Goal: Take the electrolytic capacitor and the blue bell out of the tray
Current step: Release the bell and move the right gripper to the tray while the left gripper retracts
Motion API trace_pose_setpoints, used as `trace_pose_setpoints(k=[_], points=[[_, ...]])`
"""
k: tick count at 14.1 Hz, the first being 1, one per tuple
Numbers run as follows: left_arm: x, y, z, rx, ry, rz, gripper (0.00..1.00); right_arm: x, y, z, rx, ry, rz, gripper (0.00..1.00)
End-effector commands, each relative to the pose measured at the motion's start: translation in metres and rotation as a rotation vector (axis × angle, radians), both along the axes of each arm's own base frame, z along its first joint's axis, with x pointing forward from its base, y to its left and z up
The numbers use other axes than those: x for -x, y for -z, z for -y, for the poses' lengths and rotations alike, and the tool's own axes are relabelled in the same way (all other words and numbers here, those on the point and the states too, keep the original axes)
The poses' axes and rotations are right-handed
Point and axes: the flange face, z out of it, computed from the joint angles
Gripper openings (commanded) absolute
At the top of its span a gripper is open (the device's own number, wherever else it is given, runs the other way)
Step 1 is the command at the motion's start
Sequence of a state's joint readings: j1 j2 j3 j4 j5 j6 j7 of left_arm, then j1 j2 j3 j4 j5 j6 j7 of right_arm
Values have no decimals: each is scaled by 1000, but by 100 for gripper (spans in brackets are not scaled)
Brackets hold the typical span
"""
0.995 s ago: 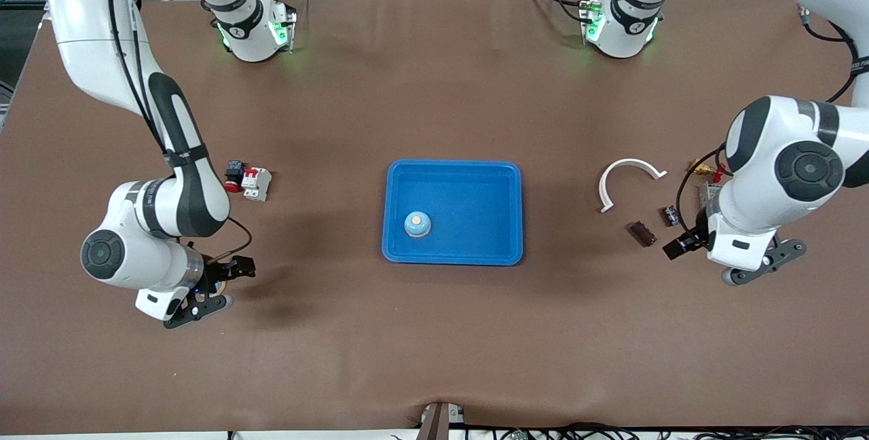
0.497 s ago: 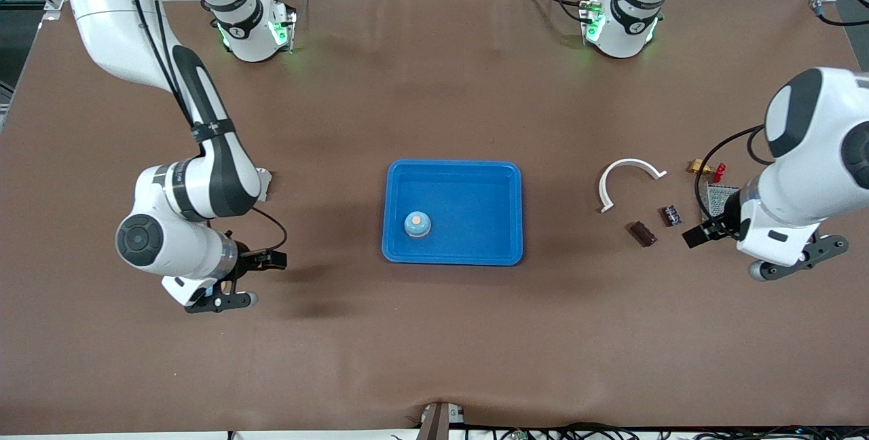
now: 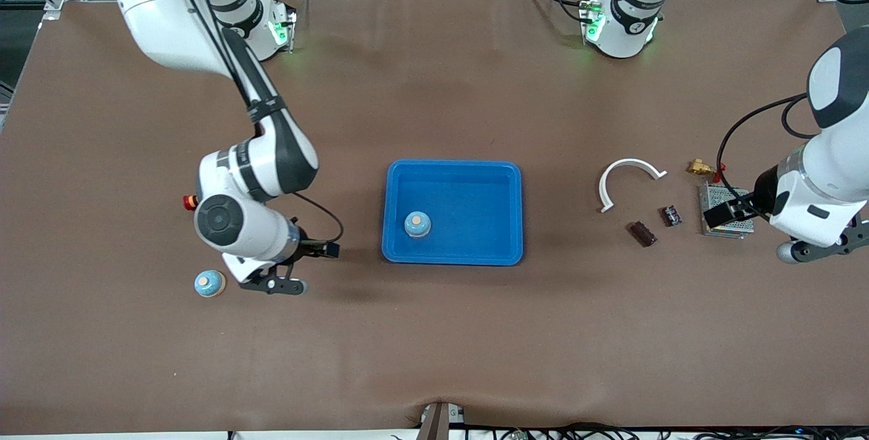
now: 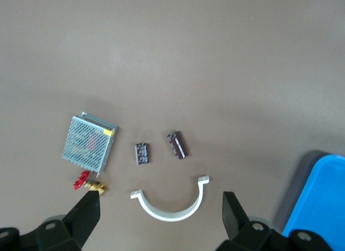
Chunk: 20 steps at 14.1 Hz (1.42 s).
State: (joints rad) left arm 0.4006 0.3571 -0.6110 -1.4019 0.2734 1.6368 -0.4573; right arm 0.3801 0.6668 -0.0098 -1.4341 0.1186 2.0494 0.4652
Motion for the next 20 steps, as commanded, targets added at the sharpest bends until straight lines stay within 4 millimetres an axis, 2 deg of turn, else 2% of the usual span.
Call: trace_pose_setpoints(k=[1, 5, 9, 12, 15, 18, 20], points=[[15, -21, 3, 5, 16, -18, 100, 15, -9, -32, 0, 74, 5, 100], [18, -27, 10, 20, 28, -16, 100, 32, -10, -80, -10, 171, 39, 100], [31, -49, 36, -15, 88, 13, 100, 54, -6, -127, -25, 231, 67, 100], [47, -76, 28, 20, 97, 33, 100, 64, 4, -147, -31, 243, 80, 100], [59, -93, 14, 13, 161, 20, 100, 68, 15, -158, -37, 247, 90, 100], [69, -106, -9, 44, 209, 6, 100, 73, 31, -168, -39, 248, 102, 100], [73, -113, -10, 56, 200, 14, 100, 75, 38, -170, -20, 231, 107, 100]])
